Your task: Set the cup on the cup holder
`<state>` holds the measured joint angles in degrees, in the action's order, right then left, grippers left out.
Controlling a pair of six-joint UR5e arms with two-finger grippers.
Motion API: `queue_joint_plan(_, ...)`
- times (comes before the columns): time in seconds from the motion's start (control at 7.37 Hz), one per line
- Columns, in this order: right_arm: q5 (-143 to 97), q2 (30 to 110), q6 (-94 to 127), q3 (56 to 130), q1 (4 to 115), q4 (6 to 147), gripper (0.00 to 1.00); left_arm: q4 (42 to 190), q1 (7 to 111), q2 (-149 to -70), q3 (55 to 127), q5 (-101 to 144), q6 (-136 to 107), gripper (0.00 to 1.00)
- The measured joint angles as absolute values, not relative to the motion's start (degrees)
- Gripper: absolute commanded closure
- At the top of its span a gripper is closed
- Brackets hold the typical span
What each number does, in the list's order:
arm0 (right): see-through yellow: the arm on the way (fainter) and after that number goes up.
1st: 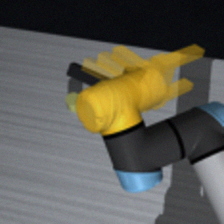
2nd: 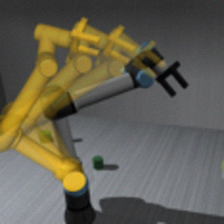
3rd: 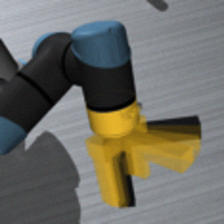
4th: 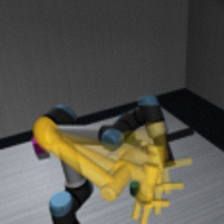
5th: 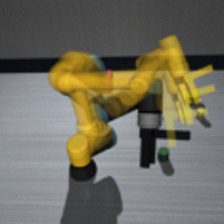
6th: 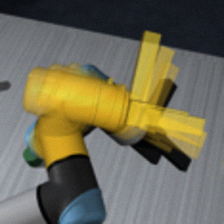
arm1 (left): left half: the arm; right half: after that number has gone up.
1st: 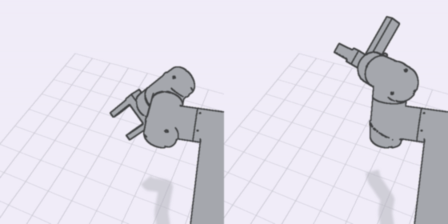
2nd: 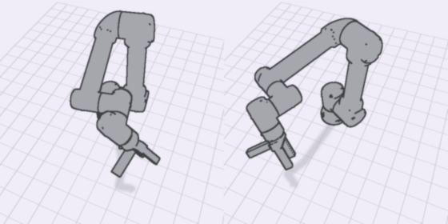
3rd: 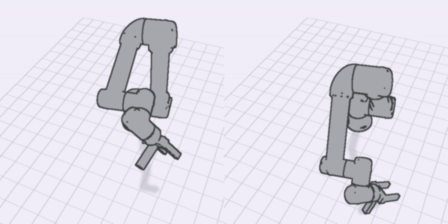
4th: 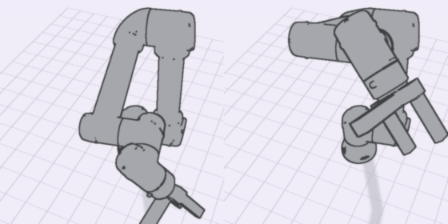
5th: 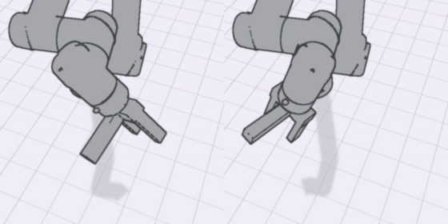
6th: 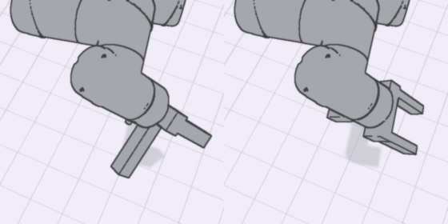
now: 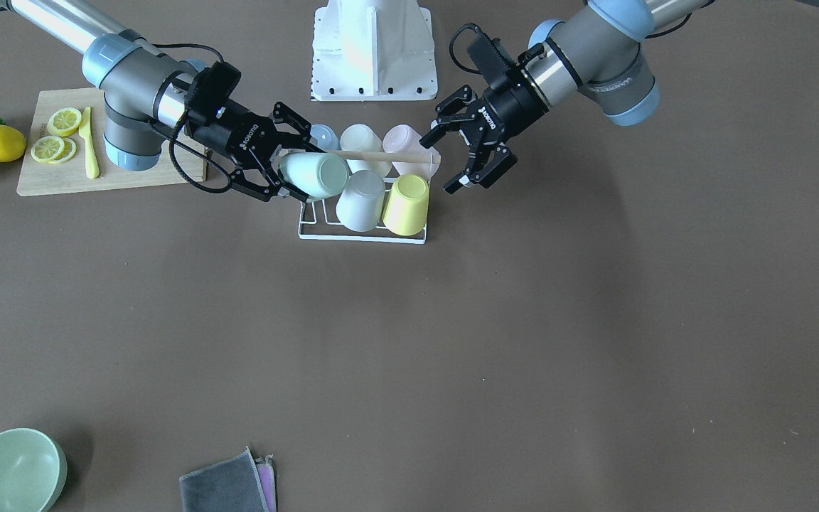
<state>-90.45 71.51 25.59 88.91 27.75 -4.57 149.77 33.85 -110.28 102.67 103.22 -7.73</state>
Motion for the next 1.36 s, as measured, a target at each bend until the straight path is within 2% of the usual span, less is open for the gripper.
queue_joint_plan(0.81, -90.3, 74.8, 25.7, 92.5, 27.7, -4.1, 0.00, 100.3, 43.4, -107.8, 107.6, 102.8, -7.9, 0.01)
queue_joint_plan(1.09, -93.6, 79.5, 25.8, 97.7, 29.4, -0.2, 0.00, 92.3, 47.5, -105.8, 107.6, 104.3, -8.2, 0.01)
queue_joint_plan(1.36, -103.9, 85.1, 25.8, 103.6, 34.6, 7.9, 0.00, 90.8, 54.9, -100.2, 107.1, 113.3, -8.3, 0.01)
